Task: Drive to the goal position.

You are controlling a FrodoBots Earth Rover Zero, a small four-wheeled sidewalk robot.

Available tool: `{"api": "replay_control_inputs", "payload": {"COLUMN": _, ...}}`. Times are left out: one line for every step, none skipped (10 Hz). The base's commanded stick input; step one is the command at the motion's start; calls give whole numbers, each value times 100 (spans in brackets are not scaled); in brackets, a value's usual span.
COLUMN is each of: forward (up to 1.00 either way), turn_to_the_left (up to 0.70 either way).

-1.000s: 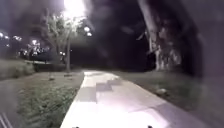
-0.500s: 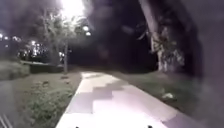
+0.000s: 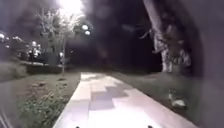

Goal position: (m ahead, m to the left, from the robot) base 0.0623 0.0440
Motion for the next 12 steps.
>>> {"api": "replay_control_inputs", "payload": {"forward": 70, "turn_to_the_left": 24}}
{"api": "replay_control_inputs", "payload": {"forward": 70, "turn_to_the_left": 28}}
{"api": "replay_control_inputs", "payload": {"forward": 70, "turn_to_the_left": 33}}
{"api": "replay_control_inputs", "payload": {"forward": 70, "turn_to_the_left": 35}}
{"api": "replay_control_inputs", "payload": {"forward": 70, "turn_to_the_left": 35}}
{"api": "replay_control_inputs", "payload": {"forward": 70, "turn_to_the_left": 35}}
{"api": "replay_control_inputs", "payload": {"forward": 70, "turn_to_the_left": 35}}
{"api": "replay_control_inputs", "payload": {"forward": 70, "turn_to_the_left": 35}}
{"api": "replay_control_inputs", "payload": {"forward": 70, "turn_to_the_left": 27}}
{"api": "replay_control_inputs", "payload": {"forward": 70, "turn_to_the_left": 20}}
{"api": "replay_control_inputs", "payload": {"forward": 70, "turn_to_the_left": 12}}
{"api": "replay_control_inputs", "payload": {"forward": 70, "turn_to_the_left": 5}}
